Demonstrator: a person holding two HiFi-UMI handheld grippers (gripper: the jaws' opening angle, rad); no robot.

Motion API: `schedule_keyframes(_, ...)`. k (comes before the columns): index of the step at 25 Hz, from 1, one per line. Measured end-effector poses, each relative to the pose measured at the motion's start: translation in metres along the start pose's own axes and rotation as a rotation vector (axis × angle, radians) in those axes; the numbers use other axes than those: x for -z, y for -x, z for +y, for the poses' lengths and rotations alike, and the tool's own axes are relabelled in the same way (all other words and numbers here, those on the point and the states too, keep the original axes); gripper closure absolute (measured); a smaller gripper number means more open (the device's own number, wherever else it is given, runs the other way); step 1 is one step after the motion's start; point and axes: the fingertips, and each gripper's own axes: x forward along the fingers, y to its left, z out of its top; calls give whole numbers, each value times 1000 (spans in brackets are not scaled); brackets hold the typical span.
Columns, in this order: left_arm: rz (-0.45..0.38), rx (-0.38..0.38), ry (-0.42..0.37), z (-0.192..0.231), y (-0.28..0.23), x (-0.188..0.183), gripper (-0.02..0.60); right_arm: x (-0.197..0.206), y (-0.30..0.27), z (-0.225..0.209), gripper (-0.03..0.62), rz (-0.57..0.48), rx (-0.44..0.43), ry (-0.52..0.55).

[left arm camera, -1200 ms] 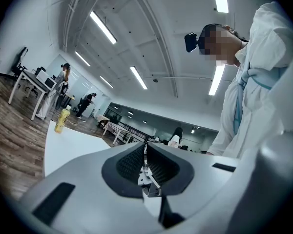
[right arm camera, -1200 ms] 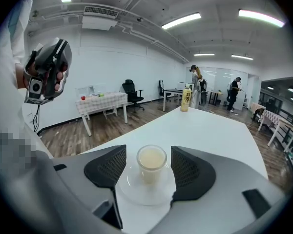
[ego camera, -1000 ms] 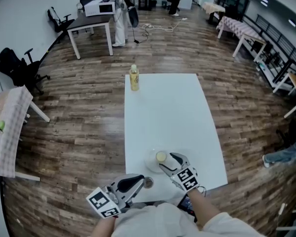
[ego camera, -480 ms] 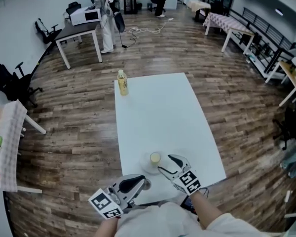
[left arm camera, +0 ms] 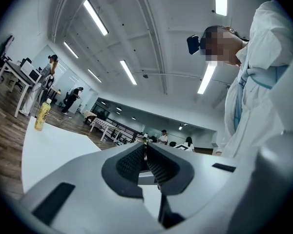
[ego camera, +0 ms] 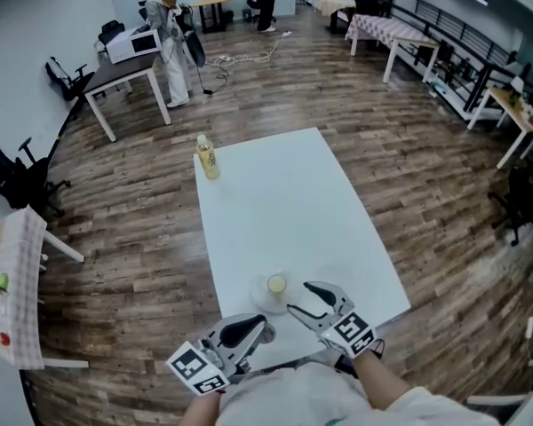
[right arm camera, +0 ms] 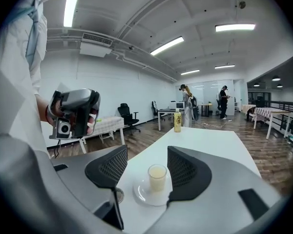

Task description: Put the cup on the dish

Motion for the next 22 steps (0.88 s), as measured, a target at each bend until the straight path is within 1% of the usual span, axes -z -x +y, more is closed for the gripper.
schedule_keyframes(10, 14, 32, -7, -3, -4, -1, 575, -27, 25, 13, 510, -90, 13, 10)
schedule_keyframes(17, 22, 45, -5, -7, -6, 1, 577, -40, 33, 22, 546, -115, -10, 29)
schedule_keyframes(22, 21, 52, -6, -7, -8, 2, 577, -44, 40, 29, 549, -136, -24, 1)
